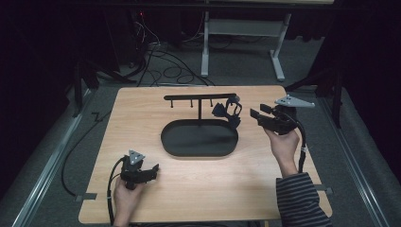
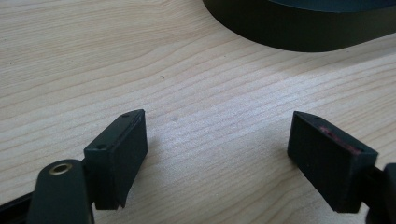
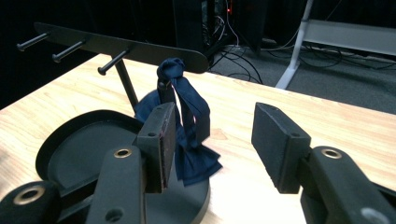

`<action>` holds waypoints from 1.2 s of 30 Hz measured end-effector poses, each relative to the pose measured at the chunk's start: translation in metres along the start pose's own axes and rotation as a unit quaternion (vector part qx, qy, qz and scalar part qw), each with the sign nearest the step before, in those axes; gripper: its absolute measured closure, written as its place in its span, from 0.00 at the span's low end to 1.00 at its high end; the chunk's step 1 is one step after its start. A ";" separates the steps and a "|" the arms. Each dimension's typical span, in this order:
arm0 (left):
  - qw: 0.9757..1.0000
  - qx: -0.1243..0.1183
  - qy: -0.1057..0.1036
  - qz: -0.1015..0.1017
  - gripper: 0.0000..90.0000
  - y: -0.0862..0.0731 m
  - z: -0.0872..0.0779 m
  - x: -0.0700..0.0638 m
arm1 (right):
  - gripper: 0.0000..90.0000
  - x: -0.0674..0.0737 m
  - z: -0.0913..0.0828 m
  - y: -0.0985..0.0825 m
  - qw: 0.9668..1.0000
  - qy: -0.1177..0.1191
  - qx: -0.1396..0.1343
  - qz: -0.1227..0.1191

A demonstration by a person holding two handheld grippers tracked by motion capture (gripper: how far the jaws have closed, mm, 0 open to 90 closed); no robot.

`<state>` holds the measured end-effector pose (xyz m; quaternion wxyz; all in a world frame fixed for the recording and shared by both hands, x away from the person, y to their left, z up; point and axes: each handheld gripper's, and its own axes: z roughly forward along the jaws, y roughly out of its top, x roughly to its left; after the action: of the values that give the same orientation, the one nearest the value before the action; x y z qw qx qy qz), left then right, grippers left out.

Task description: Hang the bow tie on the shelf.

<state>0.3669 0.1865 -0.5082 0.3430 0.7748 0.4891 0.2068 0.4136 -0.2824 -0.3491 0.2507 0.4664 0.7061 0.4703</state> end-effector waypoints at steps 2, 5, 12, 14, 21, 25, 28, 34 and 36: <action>1.000 0.000 0.000 0.000 0.23 0.000 0.000 0.000 | 0.57 -0.001 -0.005 -0.003 1.000 -0.001 -0.003 0.003; 1.000 0.000 0.000 0.000 0.23 0.000 0.000 0.000 | 0.56 -0.002 -0.010 -0.006 1.000 -0.001 -0.005 0.003; 1.000 0.001 -0.001 0.000 0.23 0.000 0.000 0.000 | 0.56 -0.004 -0.021 -0.015 1.000 -0.002 -0.008 0.012; 1.000 0.000 0.000 0.000 0.23 0.000 0.000 0.000 | 0.56 -0.005 -0.022 -0.016 1.000 -0.001 -0.009 0.012; 1.000 0.000 0.000 0.000 0.23 0.000 0.000 0.000 | 0.56 -0.005 -0.029 -0.023 1.000 0.002 -0.012 0.018; 1.000 0.001 -0.001 0.000 0.23 0.000 0.000 0.000 | 0.56 -0.006 -0.027 -0.025 1.000 0.002 -0.006 0.022; 1.000 0.000 0.000 0.000 0.23 0.000 0.000 0.000 | 0.56 -0.005 -0.026 -0.028 1.000 0.004 -0.005 0.023; 1.000 0.000 0.000 0.000 0.23 0.000 0.000 0.000 | 0.56 -0.004 -0.028 -0.032 1.000 0.005 -0.007 0.026; 1.000 0.002 0.000 0.000 0.23 0.000 0.000 0.000 | 0.55 -0.003 -0.029 -0.034 1.000 0.007 -0.005 0.028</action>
<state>0.3668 0.1866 -0.5079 0.3418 0.7756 0.4892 0.2057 0.3779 -0.3020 -0.3679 0.2351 0.4818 0.6916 0.4839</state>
